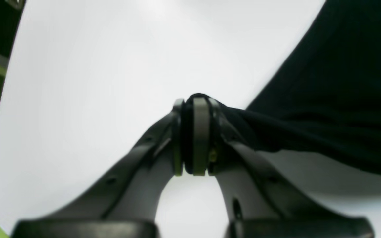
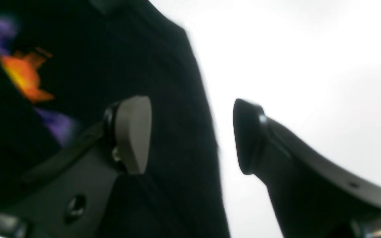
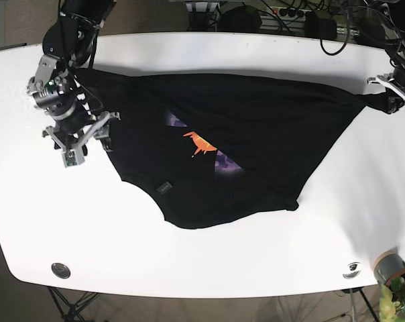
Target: Fold the T-shirt properly
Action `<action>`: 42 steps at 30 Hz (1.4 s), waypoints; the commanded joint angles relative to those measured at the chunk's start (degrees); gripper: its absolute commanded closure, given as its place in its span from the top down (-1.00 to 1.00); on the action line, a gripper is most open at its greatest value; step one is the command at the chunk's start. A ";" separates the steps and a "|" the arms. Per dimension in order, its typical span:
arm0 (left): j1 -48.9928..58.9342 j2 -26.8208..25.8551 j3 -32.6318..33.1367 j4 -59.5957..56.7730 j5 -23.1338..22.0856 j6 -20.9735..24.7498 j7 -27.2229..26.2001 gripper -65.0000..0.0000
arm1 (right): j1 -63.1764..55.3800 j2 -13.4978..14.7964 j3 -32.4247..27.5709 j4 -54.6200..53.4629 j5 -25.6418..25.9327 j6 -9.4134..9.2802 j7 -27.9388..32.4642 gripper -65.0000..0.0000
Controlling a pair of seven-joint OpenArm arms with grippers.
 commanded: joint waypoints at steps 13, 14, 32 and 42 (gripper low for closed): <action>0.16 -1.24 -0.52 1.35 -0.57 -0.06 -1.09 -1.00 | 25.56 5.35 -20.25 -30.06 0.31 -0.41 10.04 0.15; 0.16 -1.24 -0.52 1.35 -0.57 -0.06 -1.09 -1.00 | 26.96 5.61 -21.66 -32.52 0.31 -0.50 11.45 0.15; 0.07 -1.06 -0.26 1.44 -0.57 -0.06 -1.00 -1.00 | 49.47 5.17 -36.34 -85.09 0.31 -0.50 44.07 0.15; 0.24 -0.97 -0.17 1.44 -0.57 -0.06 -1.00 -1.00 | 50.61 2.09 -36.51 -90.63 0.31 -0.76 48.11 0.15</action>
